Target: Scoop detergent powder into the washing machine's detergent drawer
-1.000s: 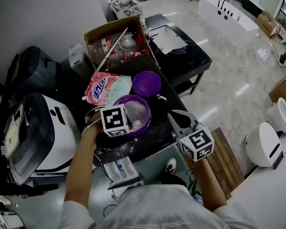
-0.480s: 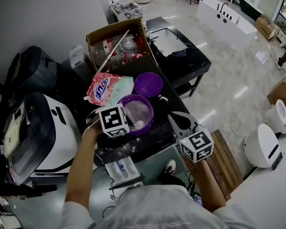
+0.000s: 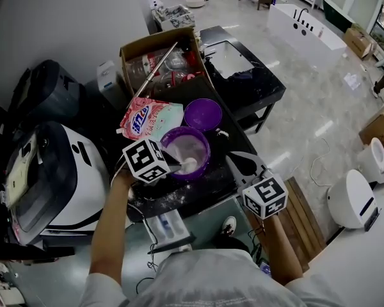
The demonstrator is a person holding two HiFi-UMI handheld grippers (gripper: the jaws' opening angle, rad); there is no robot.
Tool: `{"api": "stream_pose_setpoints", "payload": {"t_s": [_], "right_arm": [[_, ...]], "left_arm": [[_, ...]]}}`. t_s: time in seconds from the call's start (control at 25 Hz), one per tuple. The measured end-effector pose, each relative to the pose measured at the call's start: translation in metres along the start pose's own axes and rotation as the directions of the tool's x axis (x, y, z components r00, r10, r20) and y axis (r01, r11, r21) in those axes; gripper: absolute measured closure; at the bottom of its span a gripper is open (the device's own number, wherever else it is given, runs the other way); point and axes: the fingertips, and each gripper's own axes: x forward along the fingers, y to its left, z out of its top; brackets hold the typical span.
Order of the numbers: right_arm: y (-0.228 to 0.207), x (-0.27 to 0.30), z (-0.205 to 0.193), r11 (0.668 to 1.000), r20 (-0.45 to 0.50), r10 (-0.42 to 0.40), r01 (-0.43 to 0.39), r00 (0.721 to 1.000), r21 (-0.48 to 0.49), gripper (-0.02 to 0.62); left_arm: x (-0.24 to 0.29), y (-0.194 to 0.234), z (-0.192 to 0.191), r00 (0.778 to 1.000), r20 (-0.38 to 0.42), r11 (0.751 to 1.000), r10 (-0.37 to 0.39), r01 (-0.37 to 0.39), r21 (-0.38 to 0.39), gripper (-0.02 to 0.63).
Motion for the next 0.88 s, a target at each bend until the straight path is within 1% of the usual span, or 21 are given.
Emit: {"api": "stream_pose_setpoints", "payload": {"t_s": [0.12, 0.24, 0.32, 0.4, 0.56, 0.64, 0.72, 0.8, 0.88], "right_arm": [[0.004, 0.000, 0.000, 1.000, -0.001, 0.009, -0.009, 1.000, 0.010, 0.590], [0.007, 0.000, 0.002, 1.000, 0.006, 0.006, -0.006, 1.000, 0.010, 0.591], [0.010, 0.000, 0.004, 1.000, 0.013, 0.000, 0.000, 1.000, 0.008, 0.591], [0.012, -0.001, 0.006, 1.000, 0.022, -0.009, 0.009, 1.000, 0.007, 0.589], [0.017, -0.003, 0.006, 1.000, 0.019, -0.029, 0.029, 0.999, 0.005, 0.589], [0.022, -0.005, 0.006, 0.999, 0.018, -0.042, 0.042, 0.999, 0.002, 0.590], [0.028, -0.007, 0.008, 0.998, 0.021, -0.057, 0.057, 0.998, -0.006, 0.591], [0.037, -0.009, 0.011, 0.997, 0.026, -0.068, 0.069, 0.997, -0.017, 0.590], [0.048, -0.013, 0.014, 0.996, 0.033, -0.079, 0.079, 0.996, -0.027, 0.591]], "left_arm": [[-0.008, 0.001, 0.003, 0.996, 0.090, 0.999, 0.004, 0.001, -0.053, 0.591], [-0.015, 0.002, 0.004, 0.985, 0.174, 0.995, 0.019, -0.002, -0.100, 0.592], [-0.018, 0.003, 0.003, 0.972, 0.231, 0.990, 0.035, -0.002, -0.144, 0.591], [-0.020, 0.006, 0.002, 0.953, 0.299, 0.980, 0.058, 0.002, -0.198, 0.592], [-0.029, 0.016, -0.003, 0.891, 0.434, 0.951, 0.131, 0.011, -0.309, 0.591], [-0.036, 0.020, -0.006, 0.855, 0.492, 0.936, 0.166, 0.020, -0.351, 0.592], [-0.045, 0.022, -0.008, 0.813, 0.547, 0.924, 0.200, 0.029, -0.382, 0.592], [-0.055, 0.023, -0.013, 0.777, 0.580, 0.913, 0.245, 0.017, -0.407, 0.591], [-0.065, 0.024, -0.020, 0.744, 0.596, 0.900, 0.302, -0.016, -0.436, 0.591]]}}
